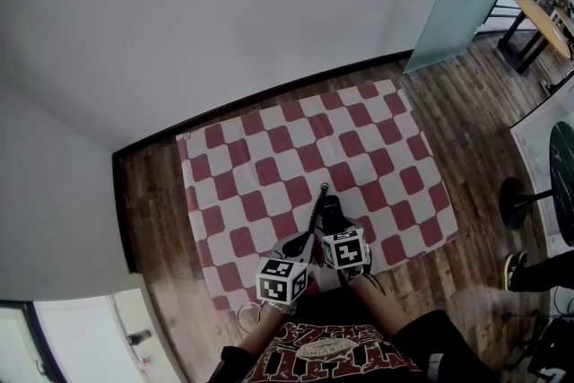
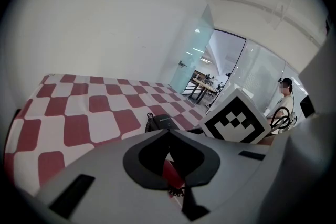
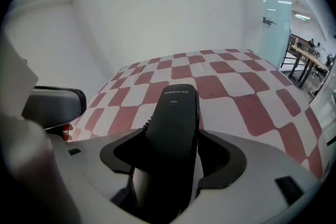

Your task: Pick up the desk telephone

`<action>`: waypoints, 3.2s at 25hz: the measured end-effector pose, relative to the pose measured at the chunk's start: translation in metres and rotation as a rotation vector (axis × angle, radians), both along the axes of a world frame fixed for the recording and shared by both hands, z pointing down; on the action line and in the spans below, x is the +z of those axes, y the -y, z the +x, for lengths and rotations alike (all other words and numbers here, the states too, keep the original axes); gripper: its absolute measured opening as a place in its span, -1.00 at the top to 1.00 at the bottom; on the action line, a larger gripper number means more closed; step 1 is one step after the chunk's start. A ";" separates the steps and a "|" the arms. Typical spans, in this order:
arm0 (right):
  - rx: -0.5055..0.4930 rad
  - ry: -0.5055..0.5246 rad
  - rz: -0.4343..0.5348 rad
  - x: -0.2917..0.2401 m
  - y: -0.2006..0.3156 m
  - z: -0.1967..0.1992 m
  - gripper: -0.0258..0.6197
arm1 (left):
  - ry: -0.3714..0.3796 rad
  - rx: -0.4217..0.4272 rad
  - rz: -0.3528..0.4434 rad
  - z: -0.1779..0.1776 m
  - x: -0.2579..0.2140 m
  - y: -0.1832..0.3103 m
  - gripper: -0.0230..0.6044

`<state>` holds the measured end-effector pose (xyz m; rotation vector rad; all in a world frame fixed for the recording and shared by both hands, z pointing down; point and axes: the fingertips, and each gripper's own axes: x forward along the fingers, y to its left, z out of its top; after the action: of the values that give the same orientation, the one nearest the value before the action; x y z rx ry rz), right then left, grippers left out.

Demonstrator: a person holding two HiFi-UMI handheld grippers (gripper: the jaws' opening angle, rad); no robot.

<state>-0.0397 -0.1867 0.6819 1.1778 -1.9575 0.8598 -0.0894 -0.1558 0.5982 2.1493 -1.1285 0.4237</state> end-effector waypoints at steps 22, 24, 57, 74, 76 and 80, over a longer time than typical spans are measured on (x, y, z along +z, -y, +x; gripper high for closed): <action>-0.008 -0.016 -0.034 0.011 0.001 -0.002 -0.07 | -0.048 -0.034 -0.050 -0.005 0.010 -0.001 0.90; -0.003 -0.011 -0.040 0.012 0.001 -0.001 -0.07 | -0.054 -0.037 -0.054 -0.006 0.011 -0.002 0.90; -0.163 -0.036 -0.063 0.012 -0.012 0.004 0.00 | -0.068 -0.038 -0.076 -0.007 0.016 -0.003 0.90; -0.195 -0.053 -0.088 0.007 -0.021 0.013 0.01 | -0.060 -0.026 -0.109 -0.005 0.027 -0.006 0.90; -0.194 -0.048 -0.092 0.005 -0.022 0.013 0.01 | -0.054 -0.021 -0.112 -0.005 0.029 -0.007 0.90; -0.193 -0.043 -0.087 -0.001 -0.022 0.013 0.01 | -0.055 -0.012 -0.123 -0.004 0.032 -0.009 0.90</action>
<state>-0.0266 -0.1647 0.6814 0.9321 -1.9418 0.8034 -0.0931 -0.1467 0.6303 2.0342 -1.0574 0.4151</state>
